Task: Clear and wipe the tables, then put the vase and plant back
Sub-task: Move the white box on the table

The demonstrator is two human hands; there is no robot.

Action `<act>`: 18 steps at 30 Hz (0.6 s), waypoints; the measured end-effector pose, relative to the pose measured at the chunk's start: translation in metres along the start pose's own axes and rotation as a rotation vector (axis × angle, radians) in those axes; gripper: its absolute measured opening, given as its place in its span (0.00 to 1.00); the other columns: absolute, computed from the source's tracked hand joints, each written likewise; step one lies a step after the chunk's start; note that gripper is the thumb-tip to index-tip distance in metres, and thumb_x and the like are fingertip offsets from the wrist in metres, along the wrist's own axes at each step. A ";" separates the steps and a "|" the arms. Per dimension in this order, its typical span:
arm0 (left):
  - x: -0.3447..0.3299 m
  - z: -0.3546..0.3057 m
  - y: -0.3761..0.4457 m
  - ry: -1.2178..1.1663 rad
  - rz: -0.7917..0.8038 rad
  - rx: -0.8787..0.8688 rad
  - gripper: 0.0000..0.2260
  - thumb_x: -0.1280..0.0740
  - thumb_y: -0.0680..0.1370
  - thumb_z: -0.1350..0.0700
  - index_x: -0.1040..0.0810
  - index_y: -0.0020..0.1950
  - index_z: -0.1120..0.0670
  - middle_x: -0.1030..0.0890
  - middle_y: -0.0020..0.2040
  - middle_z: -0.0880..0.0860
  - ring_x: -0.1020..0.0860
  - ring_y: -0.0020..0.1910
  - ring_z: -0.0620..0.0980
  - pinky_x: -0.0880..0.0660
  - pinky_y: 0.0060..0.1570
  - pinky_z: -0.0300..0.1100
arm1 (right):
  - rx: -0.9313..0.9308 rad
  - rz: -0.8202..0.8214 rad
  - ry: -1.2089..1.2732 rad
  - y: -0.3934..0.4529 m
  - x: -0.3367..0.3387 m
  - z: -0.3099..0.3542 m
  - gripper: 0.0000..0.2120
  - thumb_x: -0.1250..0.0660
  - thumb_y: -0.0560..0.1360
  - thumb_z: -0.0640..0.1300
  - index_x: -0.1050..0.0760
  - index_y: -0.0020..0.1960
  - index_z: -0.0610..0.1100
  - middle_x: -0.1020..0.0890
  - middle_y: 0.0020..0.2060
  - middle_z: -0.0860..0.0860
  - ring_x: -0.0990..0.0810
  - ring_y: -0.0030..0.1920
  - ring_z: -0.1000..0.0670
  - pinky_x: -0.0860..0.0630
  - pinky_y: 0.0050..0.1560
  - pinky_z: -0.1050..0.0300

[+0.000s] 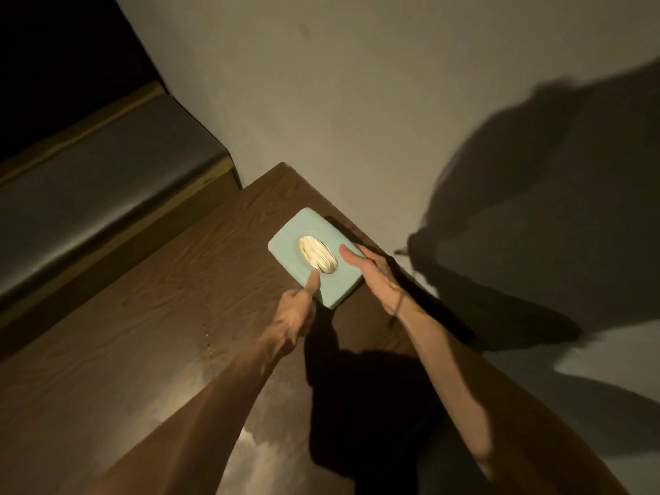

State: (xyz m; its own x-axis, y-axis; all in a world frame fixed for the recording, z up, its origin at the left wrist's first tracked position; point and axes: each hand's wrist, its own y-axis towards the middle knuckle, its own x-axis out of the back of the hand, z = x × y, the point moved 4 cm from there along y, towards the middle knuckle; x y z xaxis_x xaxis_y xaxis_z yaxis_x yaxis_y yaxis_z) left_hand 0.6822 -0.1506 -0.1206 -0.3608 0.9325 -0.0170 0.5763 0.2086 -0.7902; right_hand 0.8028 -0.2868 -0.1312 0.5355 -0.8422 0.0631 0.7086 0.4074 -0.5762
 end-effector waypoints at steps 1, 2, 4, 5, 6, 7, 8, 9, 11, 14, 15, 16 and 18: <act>-0.002 0.002 0.001 -0.002 0.009 0.018 0.24 0.37 0.78 0.37 0.23 0.54 0.58 0.32 0.27 0.47 0.37 0.23 0.44 0.39 0.24 0.37 | -0.006 0.004 -0.017 0.001 0.003 -0.002 0.26 0.30 0.75 0.63 0.24 0.68 0.52 0.14 0.54 0.54 0.15 0.51 0.57 0.20 0.50 0.61; -0.004 0.005 0.001 -0.001 0.016 0.038 0.23 0.36 0.79 0.39 0.22 0.55 0.59 0.31 0.27 0.47 0.37 0.23 0.44 0.39 0.24 0.36 | -0.012 0.014 -0.039 0.001 0.005 -0.005 0.25 0.31 0.75 0.63 0.23 0.67 0.51 0.15 0.54 0.53 0.15 0.52 0.56 0.20 0.51 0.61; -0.003 0.009 -0.003 0.015 0.020 0.062 0.24 0.35 0.79 0.40 0.22 0.58 0.61 0.29 0.28 0.47 0.35 0.23 0.44 0.38 0.24 0.36 | -0.016 0.020 -0.075 -0.003 0.007 -0.010 0.24 0.32 0.76 0.63 0.23 0.67 0.50 0.15 0.56 0.52 0.15 0.53 0.55 0.20 0.52 0.60; -0.003 0.010 -0.004 0.035 0.024 0.063 0.25 0.35 0.78 0.39 0.21 0.58 0.61 0.29 0.28 0.47 0.35 0.24 0.43 0.37 0.24 0.36 | -0.017 -0.001 -0.096 -0.005 0.009 -0.011 0.24 0.32 0.76 0.63 0.23 0.66 0.50 0.15 0.55 0.51 0.15 0.52 0.55 0.19 0.52 0.60; -0.002 0.010 -0.006 0.063 0.027 0.062 0.25 0.35 0.78 0.38 0.21 0.58 0.60 0.28 0.29 0.47 0.34 0.23 0.43 0.37 0.24 0.36 | -0.015 -0.030 -0.128 -0.007 0.009 -0.010 0.22 0.33 0.77 0.62 0.22 0.64 0.49 0.15 0.52 0.52 0.16 0.50 0.55 0.19 0.48 0.62; -0.001 0.007 -0.008 0.093 0.029 0.060 0.23 0.35 0.78 0.39 0.21 0.56 0.59 0.27 0.30 0.47 0.33 0.23 0.42 0.36 0.24 0.36 | -0.004 -0.071 -0.171 -0.009 0.009 -0.008 0.19 0.33 0.78 0.61 0.23 0.62 0.49 0.16 0.50 0.53 0.16 0.48 0.56 0.20 0.43 0.65; 0.000 0.005 -0.013 0.126 0.025 0.057 0.20 0.35 0.79 0.40 0.21 0.54 0.57 0.26 0.31 0.47 0.32 0.23 0.42 0.35 0.23 0.35 | 0.018 -0.115 -0.223 -0.011 0.008 -0.005 0.17 0.33 0.79 0.59 0.22 0.61 0.49 0.16 0.48 0.53 0.17 0.46 0.58 0.22 0.38 0.68; 0.002 0.002 -0.018 0.162 0.018 0.056 0.18 0.36 0.80 0.42 0.21 0.53 0.56 0.26 0.32 0.47 0.31 0.23 0.41 0.35 0.22 0.34 | 0.045 -0.165 -0.268 -0.012 0.007 -0.002 0.17 0.32 0.79 0.58 0.22 0.60 0.48 0.16 0.49 0.52 0.17 0.44 0.59 0.23 0.35 0.70; 0.008 0.001 -0.033 0.228 0.000 0.053 0.16 0.37 0.81 0.45 0.19 0.55 0.57 0.26 0.32 0.48 0.31 0.23 0.42 0.36 0.21 0.34 | 0.106 -0.263 -0.348 -0.017 0.000 0.008 0.16 0.30 0.78 0.55 0.22 0.60 0.47 0.17 0.52 0.51 0.18 0.44 0.59 0.24 0.34 0.70; 0.028 0.011 -0.052 0.224 -0.028 0.050 0.17 0.39 0.83 0.47 0.18 0.55 0.58 0.29 0.31 0.49 0.34 0.25 0.44 0.38 0.23 0.37 | 0.200 -0.401 -0.598 -0.035 -0.024 0.032 0.16 0.31 0.78 0.52 0.25 0.64 0.48 0.25 0.60 0.50 0.24 0.54 0.54 0.24 0.50 0.62; 0.038 0.016 -0.060 0.202 -0.049 0.059 0.18 0.39 0.83 0.46 0.19 0.56 0.59 0.29 0.32 0.49 0.34 0.25 0.44 0.37 0.23 0.37 | 0.259 -0.416 -0.709 -0.043 -0.037 0.041 0.17 0.31 0.78 0.50 0.25 0.65 0.48 0.25 0.63 0.49 0.26 0.59 0.50 0.26 0.57 0.58; 0.050 0.021 -0.068 0.176 -0.078 0.062 0.18 0.39 0.83 0.46 0.19 0.57 0.59 0.29 0.32 0.50 0.34 0.26 0.44 0.37 0.23 0.37 | 0.325 -0.404 -0.774 -0.052 -0.053 0.051 0.17 0.31 0.78 0.49 0.25 0.65 0.48 0.25 0.65 0.49 0.27 0.63 0.48 0.28 0.63 0.53; 0.074 0.030 -0.084 0.112 -0.126 0.057 0.19 0.40 0.83 0.48 0.19 0.57 0.62 0.30 0.31 0.50 0.34 0.25 0.45 0.39 0.23 0.37 | 0.376 -0.307 -0.761 -0.067 -0.083 0.062 0.16 0.30 0.77 0.47 0.24 0.64 0.49 0.24 0.65 0.49 0.28 0.67 0.47 0.31 0.67 0.50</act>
State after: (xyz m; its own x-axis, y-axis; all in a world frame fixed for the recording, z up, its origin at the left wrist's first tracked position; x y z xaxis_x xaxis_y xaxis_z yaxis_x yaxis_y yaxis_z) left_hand 0.5853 -0.1084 -0.0742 -0.3422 0.9275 0.1501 0.4881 0.3120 -0.8151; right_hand 0.7397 -0.2222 -0.0471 0.3626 -0.5261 0.7693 0.9026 0.4038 -0.1493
